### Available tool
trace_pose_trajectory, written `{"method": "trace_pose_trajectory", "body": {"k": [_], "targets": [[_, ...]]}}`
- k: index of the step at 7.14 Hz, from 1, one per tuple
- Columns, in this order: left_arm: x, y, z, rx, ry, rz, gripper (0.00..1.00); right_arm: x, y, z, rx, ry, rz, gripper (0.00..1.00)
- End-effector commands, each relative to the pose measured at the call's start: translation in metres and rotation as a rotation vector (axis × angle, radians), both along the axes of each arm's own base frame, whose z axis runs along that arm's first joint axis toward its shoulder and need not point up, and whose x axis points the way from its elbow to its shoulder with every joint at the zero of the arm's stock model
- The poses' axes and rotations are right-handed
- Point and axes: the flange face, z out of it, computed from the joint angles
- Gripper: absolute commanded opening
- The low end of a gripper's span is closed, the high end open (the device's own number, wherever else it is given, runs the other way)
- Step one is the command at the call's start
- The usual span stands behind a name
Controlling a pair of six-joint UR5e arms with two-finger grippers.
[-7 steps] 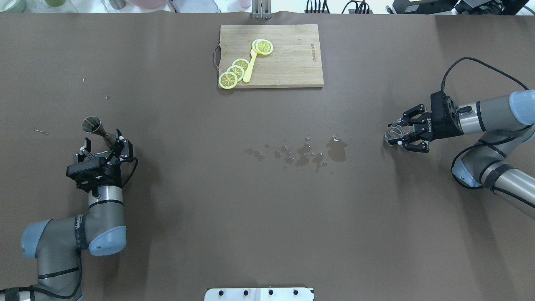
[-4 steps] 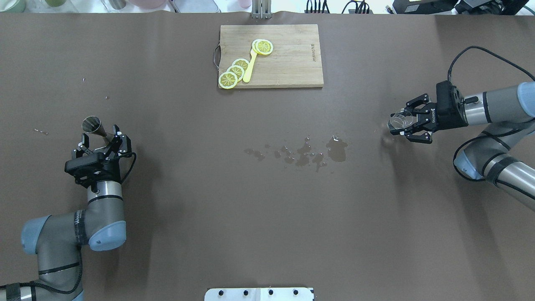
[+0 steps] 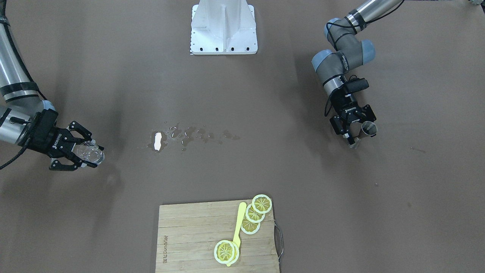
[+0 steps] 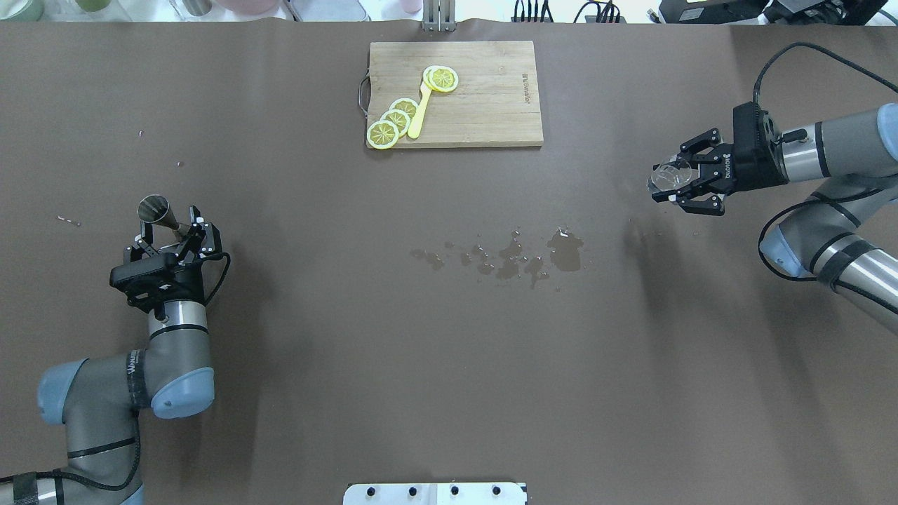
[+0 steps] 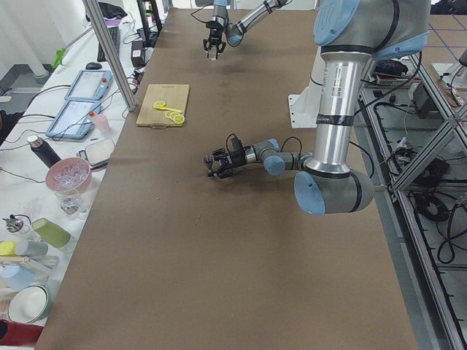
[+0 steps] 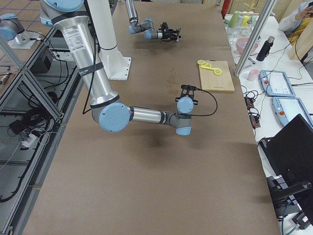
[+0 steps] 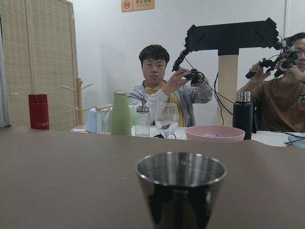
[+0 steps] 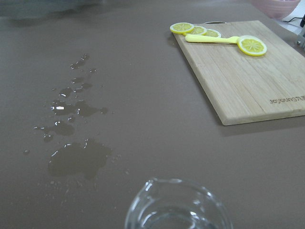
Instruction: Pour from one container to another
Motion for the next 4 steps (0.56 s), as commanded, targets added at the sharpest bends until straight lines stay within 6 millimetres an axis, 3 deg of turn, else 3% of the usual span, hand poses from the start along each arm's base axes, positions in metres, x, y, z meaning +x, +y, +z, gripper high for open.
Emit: {"method": "trace_pose_trajectory", "body": {"k": [1,2,4], "targets": [[-0.006,-0.007,0.000,0.009,-0.009,-0.019,0.69,0.011,-0.009,-0.024,0.012,-0.008,0.023,0.00],[-0.007,-0.008,0.000,0.011,-0.012,-0.022,0.62,0.010,-0.010,-0.032,0.008,-0.005,0.023,0.00],[-0.006,-0.008,0.003,0.008,-0.015,-0.022,0.59,0.009,-0.013,-0.067,0.010,0.000,0.023,0.00]]}}
